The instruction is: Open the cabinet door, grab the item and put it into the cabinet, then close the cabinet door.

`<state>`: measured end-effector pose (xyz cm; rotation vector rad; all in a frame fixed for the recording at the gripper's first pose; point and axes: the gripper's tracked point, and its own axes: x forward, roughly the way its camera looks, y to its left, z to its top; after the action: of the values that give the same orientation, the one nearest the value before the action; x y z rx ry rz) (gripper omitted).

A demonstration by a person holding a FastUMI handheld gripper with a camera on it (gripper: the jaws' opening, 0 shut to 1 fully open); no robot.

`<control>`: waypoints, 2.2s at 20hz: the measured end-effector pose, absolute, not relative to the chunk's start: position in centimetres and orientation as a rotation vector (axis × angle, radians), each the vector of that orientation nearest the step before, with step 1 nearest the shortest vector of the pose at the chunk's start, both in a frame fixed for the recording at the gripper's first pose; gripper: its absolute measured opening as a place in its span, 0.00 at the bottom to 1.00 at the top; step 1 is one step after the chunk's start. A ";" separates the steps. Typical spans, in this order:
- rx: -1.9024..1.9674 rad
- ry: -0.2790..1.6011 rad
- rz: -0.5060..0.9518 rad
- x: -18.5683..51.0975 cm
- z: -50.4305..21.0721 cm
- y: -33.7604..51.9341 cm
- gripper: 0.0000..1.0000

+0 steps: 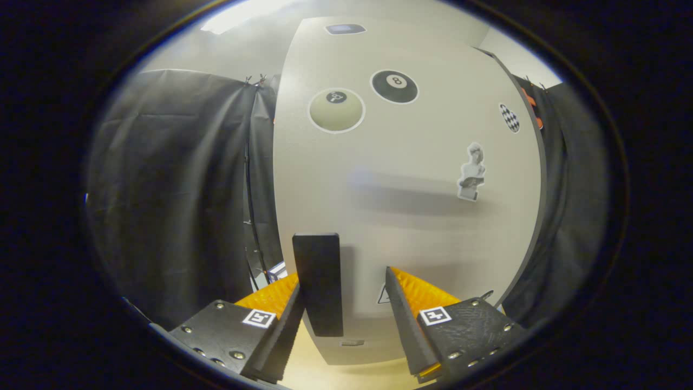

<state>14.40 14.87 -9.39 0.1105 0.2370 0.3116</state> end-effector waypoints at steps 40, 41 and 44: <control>0.103 0.214 0.272 15.3 -9.9 15.0 0.79; 0.101 0.210 0.272 15.5 -9.6 15.0 0.78; 0.101 0.214 0.281 15.3 -9.7 15.1 0.78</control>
<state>15.26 15.13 -9.69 0.1013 0.2140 0.2806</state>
